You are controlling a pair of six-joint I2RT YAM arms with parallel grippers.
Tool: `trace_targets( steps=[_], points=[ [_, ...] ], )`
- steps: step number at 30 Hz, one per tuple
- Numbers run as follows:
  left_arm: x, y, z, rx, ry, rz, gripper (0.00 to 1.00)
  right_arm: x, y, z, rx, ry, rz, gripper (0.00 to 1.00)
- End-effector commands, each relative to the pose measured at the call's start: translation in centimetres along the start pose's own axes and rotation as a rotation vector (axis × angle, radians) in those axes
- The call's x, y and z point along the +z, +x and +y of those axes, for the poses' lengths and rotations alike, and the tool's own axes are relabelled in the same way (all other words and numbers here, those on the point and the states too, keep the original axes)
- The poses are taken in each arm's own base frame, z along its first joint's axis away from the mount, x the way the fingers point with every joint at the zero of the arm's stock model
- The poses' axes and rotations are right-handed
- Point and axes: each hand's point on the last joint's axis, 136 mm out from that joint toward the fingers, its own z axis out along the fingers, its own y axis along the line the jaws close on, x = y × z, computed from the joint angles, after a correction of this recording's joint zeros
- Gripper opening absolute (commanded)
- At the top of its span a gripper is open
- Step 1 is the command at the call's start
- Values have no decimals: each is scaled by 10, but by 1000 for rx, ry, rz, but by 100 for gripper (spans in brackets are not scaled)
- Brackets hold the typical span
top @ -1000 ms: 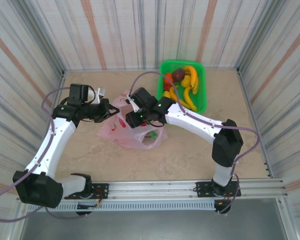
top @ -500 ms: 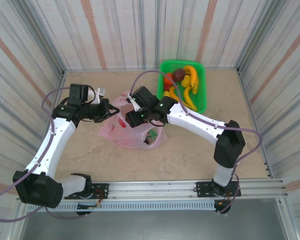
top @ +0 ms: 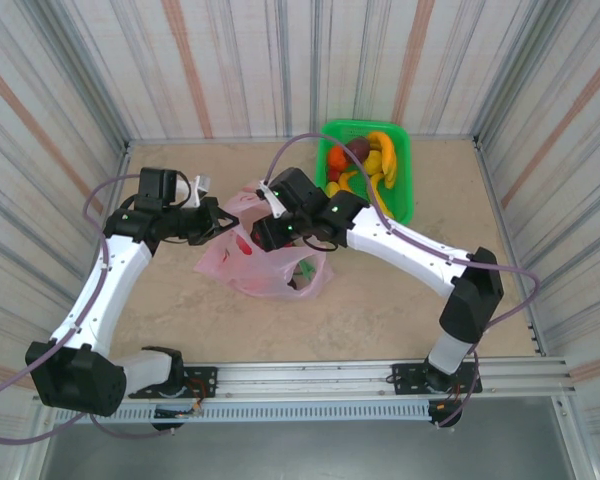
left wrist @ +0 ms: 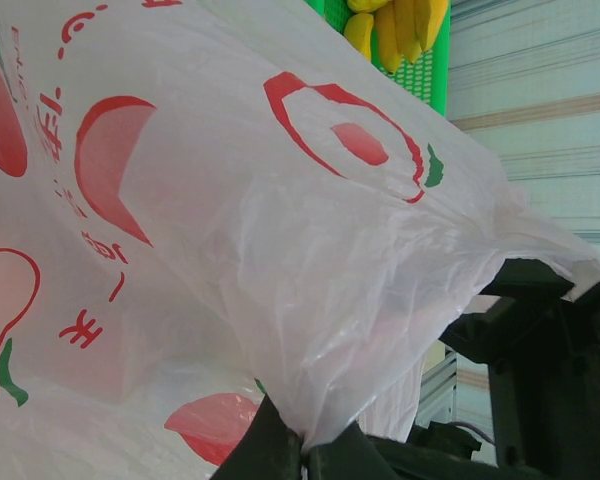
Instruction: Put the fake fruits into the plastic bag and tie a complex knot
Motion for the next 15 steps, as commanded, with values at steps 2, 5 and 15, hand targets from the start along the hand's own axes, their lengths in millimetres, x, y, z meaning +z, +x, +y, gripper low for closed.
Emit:
trace_targets(
  steps=[2, 5, 15],
  points=[
    [-3, 1, -1, 9, 9, -9, 0, -34, -7, 11, 11, -56, -47, 74],
    [-3, 1, -1, 9, 11, -9, 0, -48, -8, 15, 10, -73, -65, 75],
    [-2, 0, -2, 6, 15, -12, 0, -59, 9, 58, -20, -246, -23, 77]
  ],
)
